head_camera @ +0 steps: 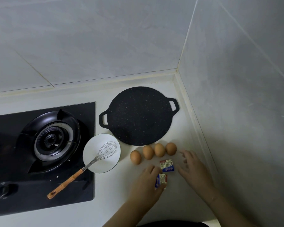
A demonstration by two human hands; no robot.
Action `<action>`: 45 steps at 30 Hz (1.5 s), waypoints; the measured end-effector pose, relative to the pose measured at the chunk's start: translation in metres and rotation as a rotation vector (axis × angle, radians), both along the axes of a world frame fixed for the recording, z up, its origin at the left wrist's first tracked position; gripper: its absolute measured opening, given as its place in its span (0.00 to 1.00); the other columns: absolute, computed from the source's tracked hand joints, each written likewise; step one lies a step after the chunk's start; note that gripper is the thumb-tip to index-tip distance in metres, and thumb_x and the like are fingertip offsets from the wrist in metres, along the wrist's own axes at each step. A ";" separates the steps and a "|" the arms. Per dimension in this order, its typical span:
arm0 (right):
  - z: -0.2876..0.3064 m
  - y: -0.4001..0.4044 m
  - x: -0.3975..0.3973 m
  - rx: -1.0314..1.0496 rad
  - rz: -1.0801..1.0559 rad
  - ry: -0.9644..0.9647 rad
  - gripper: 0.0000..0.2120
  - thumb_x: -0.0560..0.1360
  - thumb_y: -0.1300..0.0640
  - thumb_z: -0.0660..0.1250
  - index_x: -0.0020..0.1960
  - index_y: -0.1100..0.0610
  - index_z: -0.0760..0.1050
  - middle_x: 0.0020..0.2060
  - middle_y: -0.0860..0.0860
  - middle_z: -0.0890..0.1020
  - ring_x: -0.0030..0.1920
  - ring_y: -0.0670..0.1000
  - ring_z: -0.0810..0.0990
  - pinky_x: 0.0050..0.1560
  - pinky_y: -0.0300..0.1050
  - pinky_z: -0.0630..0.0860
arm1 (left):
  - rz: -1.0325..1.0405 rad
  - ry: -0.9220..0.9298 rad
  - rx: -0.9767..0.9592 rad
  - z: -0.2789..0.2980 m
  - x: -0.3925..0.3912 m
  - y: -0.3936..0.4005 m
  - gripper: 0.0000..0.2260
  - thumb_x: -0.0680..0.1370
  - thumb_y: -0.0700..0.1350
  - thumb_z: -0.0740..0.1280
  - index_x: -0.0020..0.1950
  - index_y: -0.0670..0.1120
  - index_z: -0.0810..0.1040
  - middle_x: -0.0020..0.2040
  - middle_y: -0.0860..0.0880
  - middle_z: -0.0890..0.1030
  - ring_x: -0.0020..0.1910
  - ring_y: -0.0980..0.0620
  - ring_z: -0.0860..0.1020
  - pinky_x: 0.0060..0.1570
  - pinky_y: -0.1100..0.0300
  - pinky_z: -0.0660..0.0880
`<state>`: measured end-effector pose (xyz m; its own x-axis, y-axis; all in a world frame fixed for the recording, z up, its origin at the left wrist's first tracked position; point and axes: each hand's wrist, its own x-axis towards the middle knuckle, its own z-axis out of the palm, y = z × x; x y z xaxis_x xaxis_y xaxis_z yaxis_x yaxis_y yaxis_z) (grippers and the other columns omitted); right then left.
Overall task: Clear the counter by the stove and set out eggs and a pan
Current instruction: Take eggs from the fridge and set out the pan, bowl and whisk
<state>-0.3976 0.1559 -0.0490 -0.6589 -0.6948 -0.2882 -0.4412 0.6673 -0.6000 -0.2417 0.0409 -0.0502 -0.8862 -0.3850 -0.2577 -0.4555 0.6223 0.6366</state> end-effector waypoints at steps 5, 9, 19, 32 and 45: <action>-0.013 0.007 0.017 -0.033 0.062 -0.055 0.21 0.75 0.59 0.68 0.66 0.52 0.70 0.57 0.47 0.72 0.53 0.46 0.75 0.49 0.37 0.75 | 0.160 -0.213 -0.019 -0.019 -0.009 0.025 0.24 0.70 0.59 0.67 0.60 0.50 0.66 0.56 0.52 0.67 0.54 0.51 0.71 0.47 0.59 0.71; -0.023 0.000 0.019 -0.014 0.182 -0.025 0.23 0.73 0.59 0.66 0.67 0.49 0.70 0.55 0.49 0.74 0.53 0.49 0.76 0.48 0.44 0.76 | 0.229 -0.193 -0.144 -0.029 -0.008 0.030 0.19 0.73 0.56 0.66 0.59 0.47 0.70 0.57 0.48 0.69 0.54 0.48 0.72 0.46 0.57 0.72; -0.027 0.007 0.026 0.039 0.267 -0.015 0.16 0.75 0.53 0.66 0.62 0.50 0.73 0.52 0.49 0.77 0.52 0.49 0.76 0.46 0.41 0.72 | 0.120 -0.050 -0.092 -0.031 0.020 0.004 0.17 0.75 0.42 0.64 0.64 0.48 0.74 0.64 0.46 0.69 0.61 0.45 0.71 0.60 0.56 0.71; -0.029 -0.012 0.035 0.053 0.222 -0.057 0.22 0.77 0.48 0.63 0.70 0.48 0.67 0.57 0.51 0.76 0.54 0.51 0.77 0.52 0.47 0.75 | 0.309 -0.040 -0.093 -0.032 0.018 0.018 0.20 0.73 0.51 0.71 0.62 0.45 0.75 0.59 0.45 0.73 0.56 0.44 0.74 0.51 0.54 0.74; -0.027 0.007 -0.006 -0.044 -0.194 0.189 0.20 0.72 0.60 0.70 0.62 0.61 0.72 0.60 0.59 0.71 0.53 0.59 0.75 0.44 0.47 0.74 | 0.234 -0.001 -0.091 -0.033 0.027 0.001 0.22 0.75 0.47 0.69 0.68 0.46 0.72 0.67 0.48 0.71 0.63 0.47 0.72 0.59 0.55 0.71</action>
<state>-0.4040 0.1632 -0.0761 -0.8200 -0.5597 -0.1196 -0.4147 0.7251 -0.5498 -0.2146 0.0416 -0.0830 -0.7700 -0.6013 -0.2137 -0.5947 0.5547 0.5819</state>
